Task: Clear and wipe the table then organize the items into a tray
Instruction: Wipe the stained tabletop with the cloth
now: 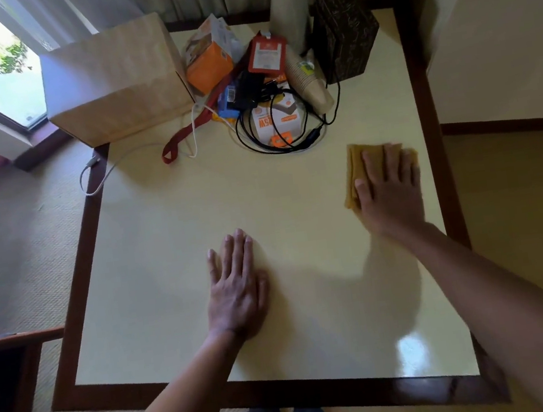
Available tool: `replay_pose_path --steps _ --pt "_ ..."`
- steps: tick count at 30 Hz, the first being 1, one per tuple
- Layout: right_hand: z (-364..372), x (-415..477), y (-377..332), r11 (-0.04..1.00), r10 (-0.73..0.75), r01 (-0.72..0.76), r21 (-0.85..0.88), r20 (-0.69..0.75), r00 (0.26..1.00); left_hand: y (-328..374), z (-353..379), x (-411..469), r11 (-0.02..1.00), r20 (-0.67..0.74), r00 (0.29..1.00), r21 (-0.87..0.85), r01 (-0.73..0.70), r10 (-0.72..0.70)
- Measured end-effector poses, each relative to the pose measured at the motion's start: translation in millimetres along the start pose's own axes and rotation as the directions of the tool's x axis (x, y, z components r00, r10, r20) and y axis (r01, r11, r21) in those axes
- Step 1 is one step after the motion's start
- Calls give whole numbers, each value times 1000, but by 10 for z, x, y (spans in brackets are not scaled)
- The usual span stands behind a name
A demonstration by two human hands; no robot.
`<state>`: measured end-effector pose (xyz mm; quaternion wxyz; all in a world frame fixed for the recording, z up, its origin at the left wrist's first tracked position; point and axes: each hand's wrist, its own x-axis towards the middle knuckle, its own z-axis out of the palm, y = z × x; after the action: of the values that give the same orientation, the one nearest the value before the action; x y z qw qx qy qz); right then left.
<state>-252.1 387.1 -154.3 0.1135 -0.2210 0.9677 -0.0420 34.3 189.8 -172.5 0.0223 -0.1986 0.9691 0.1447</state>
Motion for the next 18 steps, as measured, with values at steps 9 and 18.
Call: replay_pose_path --steps 9,18 --pt "349 -1659 -839 912 -410 409 27 109 906 -18 -16 -22 1000 -13 1000 -8 16 -16" --pt "218 -1932 495 993 109 -108 -51 23 994 10 12 9 999 3 1000 45 25 -25"
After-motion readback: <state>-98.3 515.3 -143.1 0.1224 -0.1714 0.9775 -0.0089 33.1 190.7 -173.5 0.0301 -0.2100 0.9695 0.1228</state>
